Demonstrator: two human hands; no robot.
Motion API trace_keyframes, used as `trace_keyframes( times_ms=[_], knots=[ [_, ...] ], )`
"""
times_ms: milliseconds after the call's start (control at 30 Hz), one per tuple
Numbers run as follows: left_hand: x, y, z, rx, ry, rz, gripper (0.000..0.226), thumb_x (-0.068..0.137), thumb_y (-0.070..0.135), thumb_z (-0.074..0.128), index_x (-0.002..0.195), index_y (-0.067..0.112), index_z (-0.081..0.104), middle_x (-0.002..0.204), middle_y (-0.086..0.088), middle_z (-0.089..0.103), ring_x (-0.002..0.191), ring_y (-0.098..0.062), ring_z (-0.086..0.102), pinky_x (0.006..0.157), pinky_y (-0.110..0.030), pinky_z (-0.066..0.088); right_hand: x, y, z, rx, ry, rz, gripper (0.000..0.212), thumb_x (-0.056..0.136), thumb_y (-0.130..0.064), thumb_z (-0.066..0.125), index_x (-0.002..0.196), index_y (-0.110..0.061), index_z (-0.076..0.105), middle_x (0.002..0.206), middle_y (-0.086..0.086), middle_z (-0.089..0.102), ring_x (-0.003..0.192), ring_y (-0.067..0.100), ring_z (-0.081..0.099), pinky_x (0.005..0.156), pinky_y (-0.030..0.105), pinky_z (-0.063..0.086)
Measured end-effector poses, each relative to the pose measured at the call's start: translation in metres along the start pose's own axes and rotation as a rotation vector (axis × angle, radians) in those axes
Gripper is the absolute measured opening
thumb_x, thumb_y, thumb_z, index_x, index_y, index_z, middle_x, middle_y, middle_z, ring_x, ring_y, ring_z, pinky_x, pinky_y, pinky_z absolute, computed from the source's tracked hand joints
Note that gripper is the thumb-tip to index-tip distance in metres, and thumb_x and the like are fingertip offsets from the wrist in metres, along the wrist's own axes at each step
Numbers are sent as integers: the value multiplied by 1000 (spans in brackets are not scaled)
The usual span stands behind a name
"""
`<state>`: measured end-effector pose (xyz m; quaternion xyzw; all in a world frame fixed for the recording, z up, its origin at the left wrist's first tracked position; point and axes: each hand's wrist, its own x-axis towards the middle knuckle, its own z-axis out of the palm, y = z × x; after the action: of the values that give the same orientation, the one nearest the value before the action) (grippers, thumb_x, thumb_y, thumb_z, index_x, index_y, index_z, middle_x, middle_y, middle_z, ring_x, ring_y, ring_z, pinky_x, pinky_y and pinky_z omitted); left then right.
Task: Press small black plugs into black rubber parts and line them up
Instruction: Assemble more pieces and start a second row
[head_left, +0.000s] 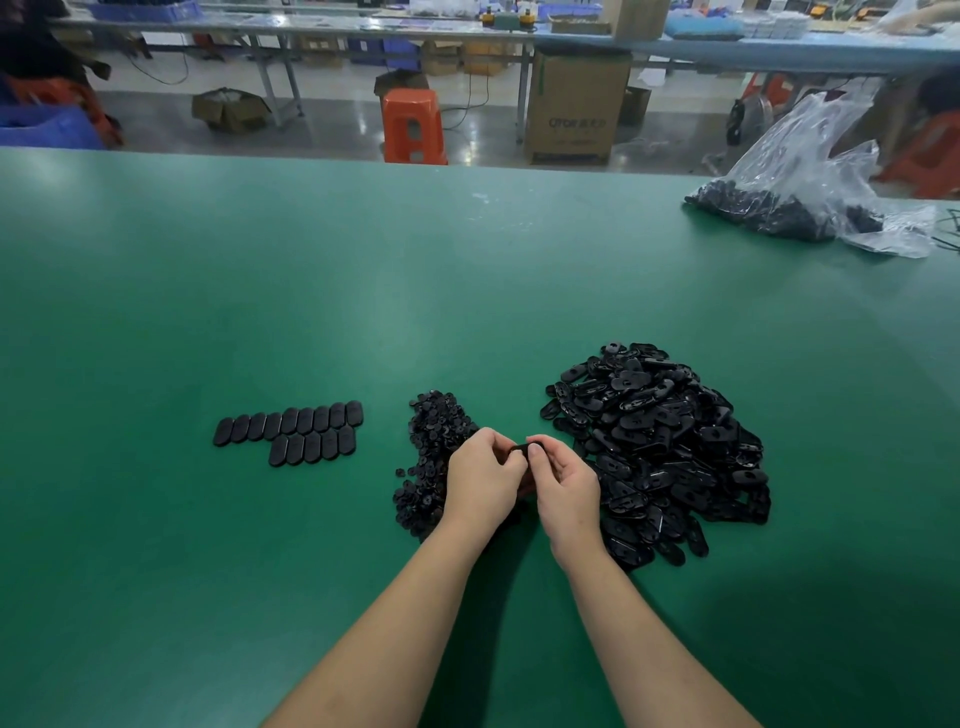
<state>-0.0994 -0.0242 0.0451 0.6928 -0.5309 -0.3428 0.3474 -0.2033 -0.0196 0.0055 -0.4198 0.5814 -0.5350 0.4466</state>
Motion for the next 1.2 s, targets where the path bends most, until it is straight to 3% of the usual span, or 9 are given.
trace_keyframes(
  times_ms=[200, 433, 600, 800, 933, 1067, 1200],
  knots=[
    [1, 0, 0, -20, -19, 15, 3, 90, 23, 64, 88, 21, 64, 85, 8, 67, 80, -10, 62, 67, -21, 46, 0, 0, 0, -17, -10, -23, 15, 98, -14, 65, 92, -27, 70, 86, -5, 76, 81, 10, 71, 78, 34, 58],
    [2, 2, -2, 24, -65, 90, 12, 93, 13, 58, 93, 21, 66, 87, 12, 66, 82, -5, 61, 71, -19, 46, -1, 0, 0, -57, -8, -35, 6, 101, -15, 60, 100, -20, 61, 96, 1, 73, 92, 16, 69, 88, 41, 57],
    [1, -1, -3, 74, -86, 135, 16, 91, 6, 57, 95, 20, 65, 84, 11, 65, 74, 0, 56, 61, -11, 39, -1, 0, 1, -83, -4, -26, 5, 101, -14, 60, 98, -18, 61, 96, 7, 73, 93, 24, 70, 89, 49, 55],
    [-1, -2, -2, 73, -80, 175, 12, 92, 11, 59, 94, 21, 66, 83, 13, 64, 74, 0, 56, 61, -9, 38, -1, -1, 2, -93, 12, -33, 9, 100, -13, 60, 95, -21, 60, 96, 5, 73, 93, 21, 70, 89, 46, 56],
    [1, -3, -3, 13, -50, 118, 8, 92, 19, 62, 93, 22, 69, 85, 13, 67, 80, 1, 60, 65, -9, 40, -1, 0, 1, -74, -4, -33, 9, 100, -14, 61, 95, -21, 61, 91, 4, 73, 83, 16, 67, 80, 42, 55],
    [0, -2, -2, 7, -41, 115, 11, 89, 17, 62, 97, 23, 68, 86, 13, 65, 79, 1, 58, 69, -16, 43, 0, 1, 0, -60, -19, -25, 9, 101, -12, 59, 97, -19, 64, 93, 3, 74, 88, 17, 70, 84, 40, 56],
    [-2, -3, -4, 152, -45, 270, 25, 90, 15, 60, 114, 21, 65, 90, 10, 61, 79, -6, 55, 77, -25, 48, 0, 2, 1, -60, -1, -4, 12, 103, -14, 56, 102, -18, 67, 98, 2, 75, 95, 20, 71, 89, 44, 57]
  ],
)
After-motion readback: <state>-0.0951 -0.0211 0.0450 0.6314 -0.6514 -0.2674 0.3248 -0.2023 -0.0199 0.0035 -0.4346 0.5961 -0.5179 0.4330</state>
